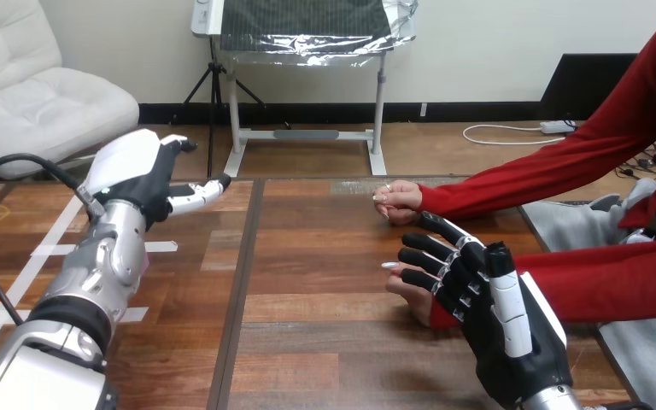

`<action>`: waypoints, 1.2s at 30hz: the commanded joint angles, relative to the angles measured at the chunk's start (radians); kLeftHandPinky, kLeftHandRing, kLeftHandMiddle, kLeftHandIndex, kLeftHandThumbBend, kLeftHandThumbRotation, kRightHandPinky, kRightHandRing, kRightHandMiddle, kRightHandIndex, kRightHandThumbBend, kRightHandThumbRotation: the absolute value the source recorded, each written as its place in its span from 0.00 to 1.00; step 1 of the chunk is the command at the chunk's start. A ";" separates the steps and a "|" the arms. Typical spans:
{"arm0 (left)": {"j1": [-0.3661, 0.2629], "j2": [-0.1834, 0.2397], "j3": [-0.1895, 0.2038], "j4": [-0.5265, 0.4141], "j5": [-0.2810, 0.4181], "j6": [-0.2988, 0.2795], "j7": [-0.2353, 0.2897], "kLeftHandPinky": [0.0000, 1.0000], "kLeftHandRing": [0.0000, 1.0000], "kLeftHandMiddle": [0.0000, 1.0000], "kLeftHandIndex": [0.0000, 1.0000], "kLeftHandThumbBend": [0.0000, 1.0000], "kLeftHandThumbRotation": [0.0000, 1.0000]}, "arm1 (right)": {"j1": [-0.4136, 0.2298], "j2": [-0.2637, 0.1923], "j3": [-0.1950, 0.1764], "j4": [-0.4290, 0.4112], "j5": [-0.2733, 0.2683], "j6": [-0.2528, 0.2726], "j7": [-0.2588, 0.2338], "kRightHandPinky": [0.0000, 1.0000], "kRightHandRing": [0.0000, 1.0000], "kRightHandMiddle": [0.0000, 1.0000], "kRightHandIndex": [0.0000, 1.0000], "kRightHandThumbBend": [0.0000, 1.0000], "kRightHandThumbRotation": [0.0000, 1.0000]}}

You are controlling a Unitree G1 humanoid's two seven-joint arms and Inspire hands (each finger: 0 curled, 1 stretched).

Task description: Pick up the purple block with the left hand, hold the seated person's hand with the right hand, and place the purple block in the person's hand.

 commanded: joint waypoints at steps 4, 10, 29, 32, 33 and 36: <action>-0.082 0.028 -0.061 0.007 0.054 0.035 -0.007 0.90 0.89 0.90 0.86 0.59 0.68 | -0.075 -0.010 -0.004 -0.017 0.002 -0.026 0.001 0.80 0.81 0.80 0.83 0.87 0.87; -0.081 0.029 -0.091 0.012 0.085 0.065 -0.016 0.90 0.90 0.91 0.88 0.62 0.72 | -0.075 -0.011 -0.004 -0.018 0.003 -0.026 0.002 0.80 0.81 0.80 0.83 0.87 0.87; -0.071 0.019 -0.150 0.027 0.130 0.175 0.002 0.95 0.94 0.95 0.92 0.69 0.69 | -0.072 -0.009 -0.001 -0.026 -0.001 -0.017 -0.011 0.80 0.80 0.80 0.82 0.89 0.86; -0.069 0.016 -0.152 0.028 0.129 0.191 0.005 0.95 0.95 0.96 0.92 0.68 0.68 | -0.073 -0.008 -0.001 -0.023 0.002 -0.019 -0.008 0.80 0.80 0.80 0.82 0.88 0.86; -0.069 0.015 -0.154 0.029 0.129 0.196 0.005 0.96 0.95 0.96 0.92 0.68 0.68 | -0.074 -0.008 -0.001 -0.022 0.003 -0.020 -0.006 0.80 0.80 0.80 0.82 0.88 0.86; -0.068 0.013 -0.158 0.032 0.131 0.213 0.008 0.96 0.96 0.96 0.93 0.68 0.68 | -0.075 -0.007 -0.002 -0.018 0.007 -0.022 -0.003 0.80 0.80 0.80 0.82 0.88 0.86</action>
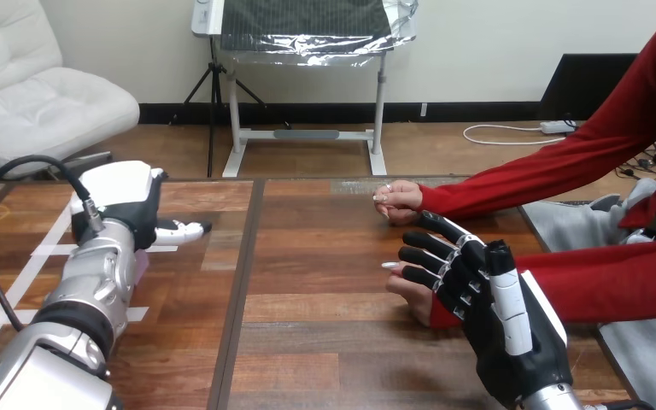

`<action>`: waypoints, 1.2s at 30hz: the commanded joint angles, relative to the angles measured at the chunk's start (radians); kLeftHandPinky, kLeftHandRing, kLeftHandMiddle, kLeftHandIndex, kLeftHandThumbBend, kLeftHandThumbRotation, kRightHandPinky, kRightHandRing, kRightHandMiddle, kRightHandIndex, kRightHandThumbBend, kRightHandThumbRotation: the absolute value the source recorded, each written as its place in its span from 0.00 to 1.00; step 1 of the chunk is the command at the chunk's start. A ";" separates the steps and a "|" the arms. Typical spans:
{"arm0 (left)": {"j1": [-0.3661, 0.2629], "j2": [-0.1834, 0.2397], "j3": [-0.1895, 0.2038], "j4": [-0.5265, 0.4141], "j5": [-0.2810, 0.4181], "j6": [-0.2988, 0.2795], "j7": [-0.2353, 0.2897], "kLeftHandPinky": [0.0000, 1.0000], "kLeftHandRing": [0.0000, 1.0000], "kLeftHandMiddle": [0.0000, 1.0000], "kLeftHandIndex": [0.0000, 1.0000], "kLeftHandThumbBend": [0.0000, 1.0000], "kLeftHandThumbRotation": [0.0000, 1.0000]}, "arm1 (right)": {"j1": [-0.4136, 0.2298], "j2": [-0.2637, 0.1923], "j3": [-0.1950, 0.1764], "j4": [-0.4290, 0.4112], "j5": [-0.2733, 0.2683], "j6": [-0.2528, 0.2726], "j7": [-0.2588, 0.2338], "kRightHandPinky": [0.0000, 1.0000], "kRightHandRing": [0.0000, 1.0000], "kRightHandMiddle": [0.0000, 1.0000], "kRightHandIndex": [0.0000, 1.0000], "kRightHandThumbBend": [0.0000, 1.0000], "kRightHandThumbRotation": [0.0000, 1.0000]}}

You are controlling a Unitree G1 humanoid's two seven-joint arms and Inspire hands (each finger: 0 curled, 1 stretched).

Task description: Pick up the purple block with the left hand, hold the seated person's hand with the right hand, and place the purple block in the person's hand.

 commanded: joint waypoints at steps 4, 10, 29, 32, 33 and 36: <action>-0.066 0.008 -0.017 0.001 0.010 0.036 0.034 0.97 0.96 0.97 0.93 0.68 0.68 | -0.071 -0.005 -0.003 -0.018 0.011 -0.019 0.004 0.79 0.80 0.80 0.82 0.87 0.85; -0.063 0.003 -0.018 0.003 0.011 0.062 0.044 0.97 0.96 0.97 0.93 0.68 0.67 | -0.071 -0.007 -0.003 -0.017 0.009 -0.017 0.004 0.79 0.80 0.80 0.82 0.87 0.85; -0.064 -0.009 -0.017 0.008 0.002 0.115 0.029 1.00 0.98 0.98 0.94 0.68 0.66 | -0.074 -0.011 -0.004 -0.012 0.006 -0.023 0.010 0.80 0.81 0.80 0.82 0.87 0.86; -0.066 -0.010 -0.016 0.008 0.000 0.121 0.017 1.00 0.98 0.98 0.95 0.68 0.66 | -0.074 -0.011 -0.003 -0.013 0.004 -0.022 0.009 0.80 0.81 0.80 0.82 0.87 0.86; -0.067 -0.010 -0.016 0.008 0.000 0.123 0.013 1.00 0.98 0.98 0.95 0.68 0.67 | -0.074 -0.012 -0.003 -0.013 0.004 -0.022 0.009 0.80 0.81 0.80 0.82 0.88 0.86; -0.067 -0.011 -0.017 0.009 0.000 0.126 0.006 1.00 0.98 0.98 0.95 0.68 0.67 | -0.073 -0.011 -0.002 -0.017 0.003 -0.018 0.006 0.81 0.81 0.80 0.82 0.88 0.86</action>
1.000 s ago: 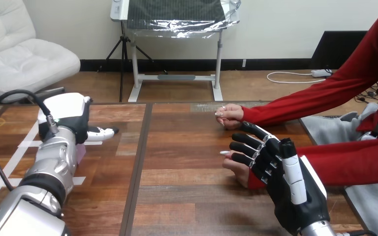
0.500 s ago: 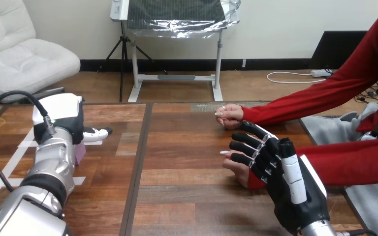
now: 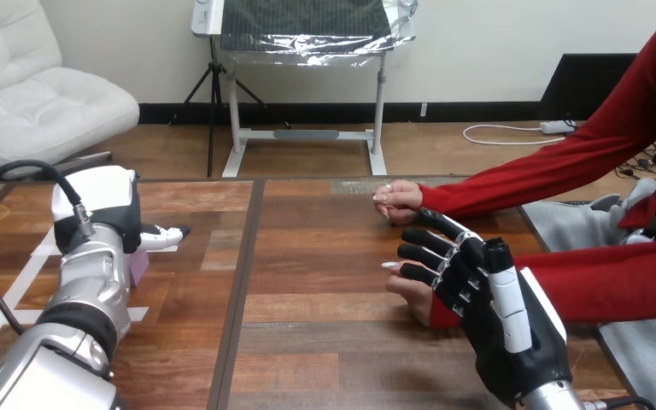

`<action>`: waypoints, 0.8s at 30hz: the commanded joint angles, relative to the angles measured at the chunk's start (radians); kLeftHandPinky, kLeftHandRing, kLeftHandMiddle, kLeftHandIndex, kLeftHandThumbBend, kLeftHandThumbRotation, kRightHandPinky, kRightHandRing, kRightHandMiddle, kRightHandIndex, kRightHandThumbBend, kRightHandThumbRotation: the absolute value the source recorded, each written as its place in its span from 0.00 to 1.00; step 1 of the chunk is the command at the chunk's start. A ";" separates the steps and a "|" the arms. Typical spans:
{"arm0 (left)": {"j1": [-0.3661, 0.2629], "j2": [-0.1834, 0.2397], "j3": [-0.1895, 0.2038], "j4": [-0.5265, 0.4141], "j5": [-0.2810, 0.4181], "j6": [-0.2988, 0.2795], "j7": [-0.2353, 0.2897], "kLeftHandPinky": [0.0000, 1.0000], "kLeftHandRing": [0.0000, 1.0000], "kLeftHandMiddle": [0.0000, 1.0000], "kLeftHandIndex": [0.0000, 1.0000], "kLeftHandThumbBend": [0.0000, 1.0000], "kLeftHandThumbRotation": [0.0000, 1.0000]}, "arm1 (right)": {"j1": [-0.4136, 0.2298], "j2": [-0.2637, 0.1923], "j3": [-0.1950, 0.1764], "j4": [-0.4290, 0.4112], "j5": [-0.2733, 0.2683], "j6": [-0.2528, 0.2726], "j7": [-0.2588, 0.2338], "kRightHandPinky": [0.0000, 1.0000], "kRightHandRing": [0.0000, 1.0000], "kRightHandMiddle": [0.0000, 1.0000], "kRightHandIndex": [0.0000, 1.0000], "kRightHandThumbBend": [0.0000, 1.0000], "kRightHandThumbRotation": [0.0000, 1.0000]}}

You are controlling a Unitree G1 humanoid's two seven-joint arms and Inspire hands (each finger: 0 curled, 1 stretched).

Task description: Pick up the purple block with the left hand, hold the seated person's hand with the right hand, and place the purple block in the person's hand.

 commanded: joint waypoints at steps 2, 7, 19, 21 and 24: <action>-0.066 0.000 -0.012 -0.002 0.000 0.006 -0.008 1.00 0.98 0.98 0.95 0.68 0.67 | -0.064 -0.010 -0.002 -0.021 0.002 -0.015 -0.001 0.81 0.81 0.80 0.82 0.88 0.86; -0.065 -0.001 -0.010 -0.003 -0.001 0.005 -0.015 1.00 0.97 0.97 0.95 0.68 0.66 | -0.064 -0.009 -0.003 -0.021 0.004 -0.013 -0.003 0.80 0.80 0.79 0.81 0.89 0.85; -0.062 -0.004 -0.013 -0.003 -0.002 0.007 -0.036 1.00 0.95 0.95 0.93 0.69 0.63 | -0.062 -0.011 -0.002 -0.024 0.009 -0.012 0.005 0.80 0.80 0.79 0.81 0.89 0.85; -0.063 -0.004 -0.015 -0.002 -0.001 0.010 -0.051 1.00 0.95 0.95 0.93 0.69 0.64 | -0.062 -0.012 -0.003 -0.023 0.008 -0.013 0.006 0.80 0.80 0.80 0.81 0.89 0.85; -0.066 -0.005 -0.019 -0.001 0.003 0.017 -0.068 1.00 0.96 0.95 0.93 0.68 0.67 | -0.062 -0.012 -0.003 -0.022 0.009 -0.014 0.007 0.80 0.81 0.80 0.81 0.89 0.85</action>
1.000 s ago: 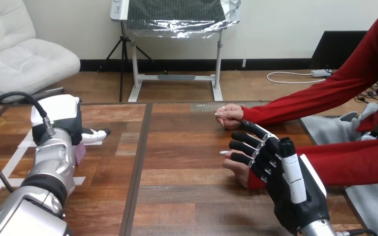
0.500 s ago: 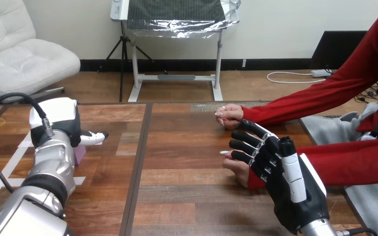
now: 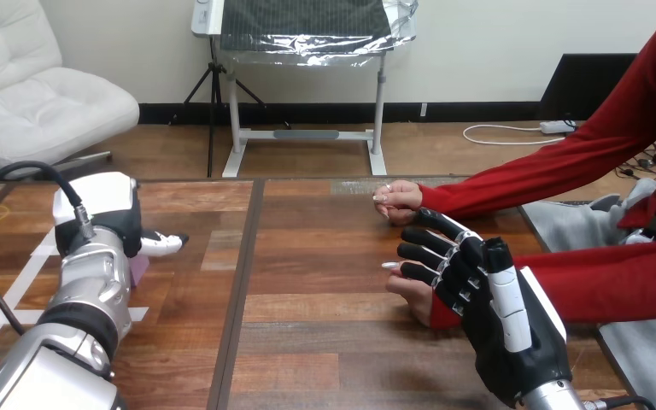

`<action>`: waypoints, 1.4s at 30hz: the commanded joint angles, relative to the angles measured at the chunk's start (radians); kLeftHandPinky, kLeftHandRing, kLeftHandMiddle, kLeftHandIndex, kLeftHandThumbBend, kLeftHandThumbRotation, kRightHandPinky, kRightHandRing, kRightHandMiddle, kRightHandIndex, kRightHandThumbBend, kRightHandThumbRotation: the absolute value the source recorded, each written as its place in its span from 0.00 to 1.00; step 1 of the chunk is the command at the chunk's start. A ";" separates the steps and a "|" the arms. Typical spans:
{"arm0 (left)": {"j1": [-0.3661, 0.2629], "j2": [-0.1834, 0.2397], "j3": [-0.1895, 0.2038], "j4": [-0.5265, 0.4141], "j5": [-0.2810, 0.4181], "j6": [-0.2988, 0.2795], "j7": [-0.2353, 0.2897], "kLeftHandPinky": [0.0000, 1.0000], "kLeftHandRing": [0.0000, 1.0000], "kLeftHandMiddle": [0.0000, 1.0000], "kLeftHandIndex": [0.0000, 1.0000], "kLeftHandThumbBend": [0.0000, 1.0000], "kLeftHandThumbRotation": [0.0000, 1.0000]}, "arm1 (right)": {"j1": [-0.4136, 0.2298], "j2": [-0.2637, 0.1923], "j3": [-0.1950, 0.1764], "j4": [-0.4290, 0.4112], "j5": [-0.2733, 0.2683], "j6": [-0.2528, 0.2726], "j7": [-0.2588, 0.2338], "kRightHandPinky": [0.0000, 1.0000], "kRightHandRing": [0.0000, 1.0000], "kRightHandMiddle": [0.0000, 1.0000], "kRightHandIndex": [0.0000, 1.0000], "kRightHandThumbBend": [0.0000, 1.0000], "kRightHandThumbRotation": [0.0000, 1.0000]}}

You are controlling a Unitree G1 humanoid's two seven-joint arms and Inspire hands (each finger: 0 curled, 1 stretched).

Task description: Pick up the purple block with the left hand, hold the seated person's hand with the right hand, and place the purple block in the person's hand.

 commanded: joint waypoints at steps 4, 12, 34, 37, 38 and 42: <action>-0.067 -0.004 -0.023 -0.002 0.009 0.015 -0.034 1.00 0.96 0.96 0.93 0.69 0.71 | -0.060 -0.012 -0.003 -0.024 0.010 -0.012 0.007 0.80 0.81 0.80 0.81 0.89 0.85; -0.068 -0.006 -0.024 -0.003 0.006 0.018 -0.055 1.00 0.96 0.95 0.93 0.69 0.74 | -0.059 -0.012 -0.002 -0.024 0.002 -0.015 0.002 0.80 0.81 0.80 0.81 0.88 0.85; -0.074 -0.012 -0.019 -0.008 -0.002 0.029 -0.098 1.00 0.96 0.95 0.93 0.69 0.77 | -0.061 -0.010 -0.001 -0.019 0.002 -0.026 0.009 0.79 0.80 0.80 0.81 0.87 0.86; -0.072 -0.012 -0.018 -0.007 -0.004 0.028 -0.104 1.00 0.95 0.94 0.93 0.69 0.77 | -0.062 -0.009 -0.002 -0.017 0.006 -0.026 0.011 0.78 0.80 0.80 0.81 0.87 0.86; -0.072 -0.012 -0.017 -0.007 -0.005 0.028 -0.107 1.00 0.95 0.94 0.93 0.69 0.77 | -0.062 -0.009 -0.002 -0.016 0.007 -0.025 0.012 0.78 0.81 0.80 0.81 0.87 0.86; -0.073 -0.013 -0.018 -0.007 -0.004 0.031 -0.116 1.00 0.95 0.94 0.93 0.69 0.76 | -0.061 -0.008 -0.002 -0.018 0.005 -0.024 0.010 0.78 0.81 0.80 0.82 0.87 0.86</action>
